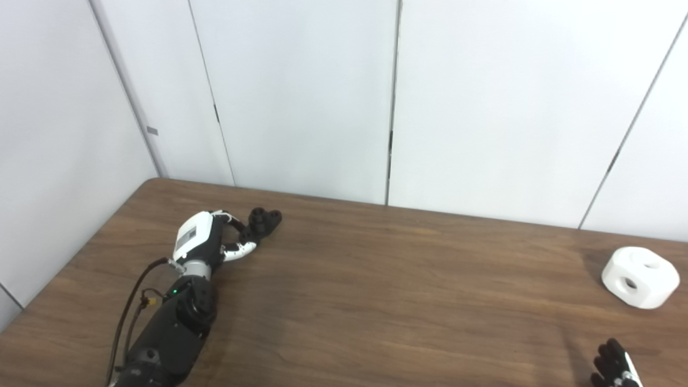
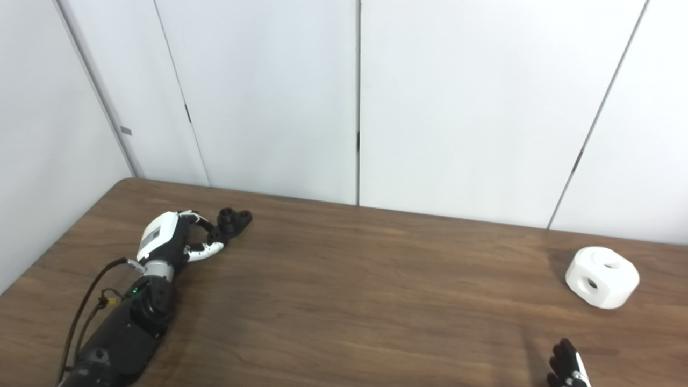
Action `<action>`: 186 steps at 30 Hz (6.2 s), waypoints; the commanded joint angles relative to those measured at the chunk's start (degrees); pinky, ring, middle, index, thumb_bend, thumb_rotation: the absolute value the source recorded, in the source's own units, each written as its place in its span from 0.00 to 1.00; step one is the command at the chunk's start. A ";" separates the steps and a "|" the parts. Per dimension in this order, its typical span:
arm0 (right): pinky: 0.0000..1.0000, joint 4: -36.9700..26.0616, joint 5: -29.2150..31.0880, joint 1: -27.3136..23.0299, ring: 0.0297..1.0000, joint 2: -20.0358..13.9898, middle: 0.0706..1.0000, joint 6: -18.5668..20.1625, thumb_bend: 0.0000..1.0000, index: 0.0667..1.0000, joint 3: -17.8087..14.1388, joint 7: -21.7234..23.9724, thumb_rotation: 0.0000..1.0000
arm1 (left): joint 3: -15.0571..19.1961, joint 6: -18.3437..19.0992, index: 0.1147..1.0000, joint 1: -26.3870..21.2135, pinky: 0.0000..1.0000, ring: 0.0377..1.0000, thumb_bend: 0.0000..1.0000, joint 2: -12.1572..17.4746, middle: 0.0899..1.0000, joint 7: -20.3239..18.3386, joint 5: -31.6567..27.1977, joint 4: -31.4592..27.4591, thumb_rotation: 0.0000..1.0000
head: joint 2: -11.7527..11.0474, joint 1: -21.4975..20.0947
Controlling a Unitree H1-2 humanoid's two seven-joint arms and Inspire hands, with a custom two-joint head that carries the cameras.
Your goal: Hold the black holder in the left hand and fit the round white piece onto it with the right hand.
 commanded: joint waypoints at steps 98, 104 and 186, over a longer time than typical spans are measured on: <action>1.00 -16.12 -6.08 -1.59 1.00 1.03 1.00 16.53 0.61 1.00 3.64 -3.78 1.00 | -23.13 6.04 0.42 24.66 0.93 0.93 0.52 -3.79 0.83 -44.72 18.15 -55.69 0.05 | 20.88 -18.56; 1.00 -15.92 -5.83 -1.22 1.00 0.59 1.00 15.39 0.61 1.00 3.33 -3.48 1.00 | -23.58 4.51 0.42 25.00 0.92 0.91 0.52 -3.86 0.82 -44.69 22.57 -55.60 0.05 | 19.94 -18.60; 1.00 14.89 -50.18 -40.73 1.00 -18.61 1.00 32.87 0.84 0.98 -4.23 7.26 0.35 | -14.65 -16.87 0.42 29.92 0.92 0.91 0.52 -0.47 0.81 -28.29 10.86 -35.88 0.05 | -2.73 -43.95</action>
